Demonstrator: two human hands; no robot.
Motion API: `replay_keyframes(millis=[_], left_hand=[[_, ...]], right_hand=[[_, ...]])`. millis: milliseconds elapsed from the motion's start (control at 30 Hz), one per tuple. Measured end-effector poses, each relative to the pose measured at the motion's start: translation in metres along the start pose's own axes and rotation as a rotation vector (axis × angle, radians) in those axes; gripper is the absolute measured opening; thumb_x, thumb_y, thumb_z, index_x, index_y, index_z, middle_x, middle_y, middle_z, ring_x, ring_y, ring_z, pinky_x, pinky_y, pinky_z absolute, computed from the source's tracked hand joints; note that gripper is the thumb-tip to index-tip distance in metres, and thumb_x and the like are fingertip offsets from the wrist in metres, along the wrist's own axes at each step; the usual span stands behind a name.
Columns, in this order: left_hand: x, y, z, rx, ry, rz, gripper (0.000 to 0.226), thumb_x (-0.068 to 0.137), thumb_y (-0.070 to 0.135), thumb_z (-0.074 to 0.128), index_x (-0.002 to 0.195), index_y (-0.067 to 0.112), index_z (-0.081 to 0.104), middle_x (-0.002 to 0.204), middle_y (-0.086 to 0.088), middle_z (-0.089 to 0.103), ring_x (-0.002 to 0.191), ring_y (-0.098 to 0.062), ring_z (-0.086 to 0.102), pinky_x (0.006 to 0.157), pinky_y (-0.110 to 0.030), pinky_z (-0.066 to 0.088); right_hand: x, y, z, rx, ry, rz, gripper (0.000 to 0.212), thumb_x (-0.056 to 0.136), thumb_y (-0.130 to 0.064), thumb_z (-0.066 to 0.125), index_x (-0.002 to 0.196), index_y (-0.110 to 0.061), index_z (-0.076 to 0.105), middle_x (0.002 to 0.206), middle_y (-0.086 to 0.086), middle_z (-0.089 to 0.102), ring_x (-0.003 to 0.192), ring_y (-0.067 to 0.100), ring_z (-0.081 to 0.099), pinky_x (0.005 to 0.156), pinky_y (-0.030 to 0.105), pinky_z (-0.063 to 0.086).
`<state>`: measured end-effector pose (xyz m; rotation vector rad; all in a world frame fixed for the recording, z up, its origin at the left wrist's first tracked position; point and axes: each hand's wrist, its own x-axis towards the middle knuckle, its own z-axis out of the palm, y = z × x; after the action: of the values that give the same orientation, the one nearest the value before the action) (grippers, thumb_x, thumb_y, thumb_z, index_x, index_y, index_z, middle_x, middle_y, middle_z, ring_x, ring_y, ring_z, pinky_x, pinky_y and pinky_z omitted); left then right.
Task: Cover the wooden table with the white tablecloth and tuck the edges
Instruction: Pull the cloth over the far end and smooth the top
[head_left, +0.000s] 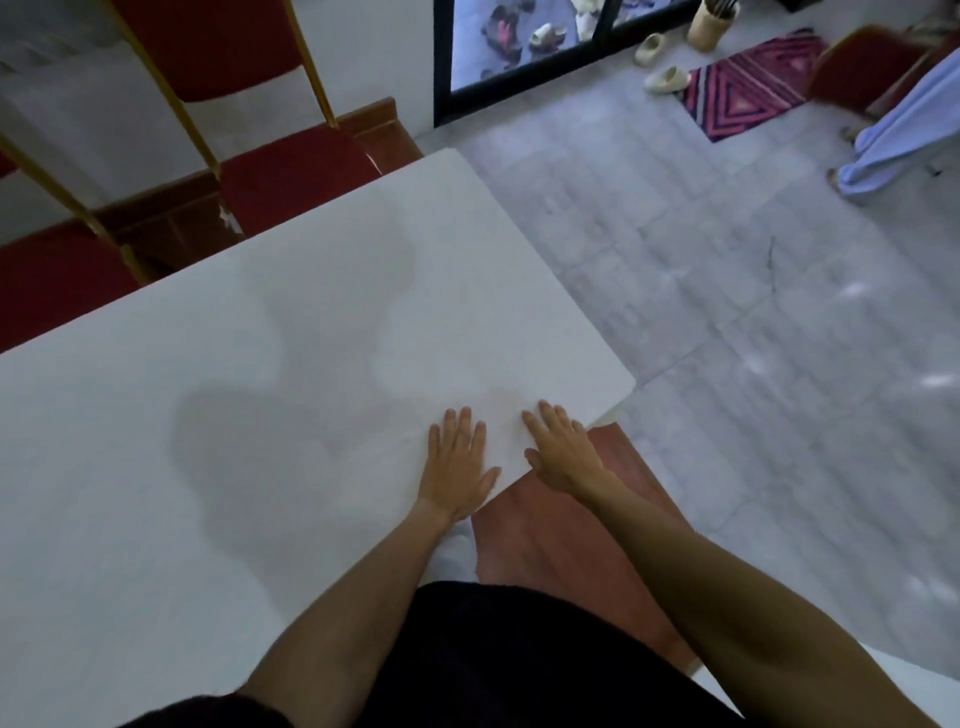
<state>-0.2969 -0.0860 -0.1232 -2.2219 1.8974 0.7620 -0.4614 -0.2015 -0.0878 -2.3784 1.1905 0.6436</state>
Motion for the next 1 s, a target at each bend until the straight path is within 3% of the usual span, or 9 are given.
replay_keyframes(millis=[200, 333, 500, 633, 800, 1000], left_hand=[[0.072, 0.021, -0.035, -0.049, -0.015, -0.083, 0.075, 0.101, 0.055, 0.035, 0.159, 0.011, 0.016, 0.167, -0.019, 0.001, 0.154, -0.04, -0.002, 0.123, -0.059, 0.006], [0.1, 0.016, -0.049, -0.048, -0.007, -0.155, 0.074, 0.102, 0.055, 0.033, 0.159, 0.011, 0.015, 0.168, -0.018, 0.001, 0.154, -0.039, -0.001, 0.123, -0.06, 0.005], [0.131, 0.013, -0.064, -0.047, 0.005, -0.274, 0.072, 0.101, 0.057, 0.034, 0.158, 0.013, 0.024, 0.167, -0.018, 0.009, 0.154, -0.041, 0.008, 0.122, -0.061, 0.013], [0.154, 0.027, -0.077, -0.13, 0.02, -0.478, 0.072, 0.101, 0.055, 0.036, 0.158, 0.013, 0.022, 0.167, -0.02, 0.007, 0.154, -0.041, 0.006, 0.122, -0.061, 0.013], [0.173, 0.076, -0.092, -0.429, 0.088, -0.863, 0.073, 0.101, 0.053, 0.039, 0.158, 0.013, 0.018, 0.167, -0.018, 0.005, 0.154, -0.038, 0.005, 0.123, -0.058, 0.015], [0.183, 0.17, -0.073, -0.627, 0.17, -1.1, 0.074, 0.101, 0.055, 0.039, 0.159, 0.014, 0.017, 0.168, -0.016, 0.0, 0.155, -0.037, 0.001, 0.123, -0.056, 0.014]], right_hand=[[0.058, 0.029, -0.04, -0.005, -0.013, -0.023, 0.062, 0.107, -0.039, 0.042, 0.16, -0.016, 0.018, 0.169, 0.019, 0.007, 0.155, 0.041, 0.011, 0.124, 0.052, 0.019], [0.094, 0.037, -0.066, 0.011, -0.023, -0.066, 0.06, 0.108, -0.039, 0.039, 0.16, -0.017, 0.019, 0.169, 0.02, 0.006, 0.156, 0.04, 0.008, 0.126, 0.05, 0.016], [0.148, 0.045, -0.097, -0.025, -0.016, -0.185, 0.06, 0.107, -0.039, 0.045, 0.159, -0.02, 0.023, 0.169, 0.019, 0.003, 0.156, 0.042, 0.006, 0.126, 0.056, 0.018], [0.193, 0.055, -0.124, -0.127, -0.027, -0.371, 0.061, 0.106, -0.04, 0.046, 0.158, -0.018, 0.025, 0.169, 0.021, 0.005, 0.155, 0.044, 0.006, 0.125, 0.056, 0.013], [0.216, 0.074, -0.153, -0.321, -0.15, -0.679, 0.06, 0.106, -0.04, 0.046, 0.157, -0.017, 0.025, 0.168, 0.022, 0.001, 0.155, 0.046, 0.004, 0.125, 0.057, 0.012], [0.214, 0.107, -0.167, -0.609, -0.285, -0.913, 0.07, 0.107, -0.046, 0.04, 0.162, -0.016, 0.01, 0.168, 0.023, -0.012, 0.155, 0.046, -0.005, 0.127, 0.057, 0.008]])
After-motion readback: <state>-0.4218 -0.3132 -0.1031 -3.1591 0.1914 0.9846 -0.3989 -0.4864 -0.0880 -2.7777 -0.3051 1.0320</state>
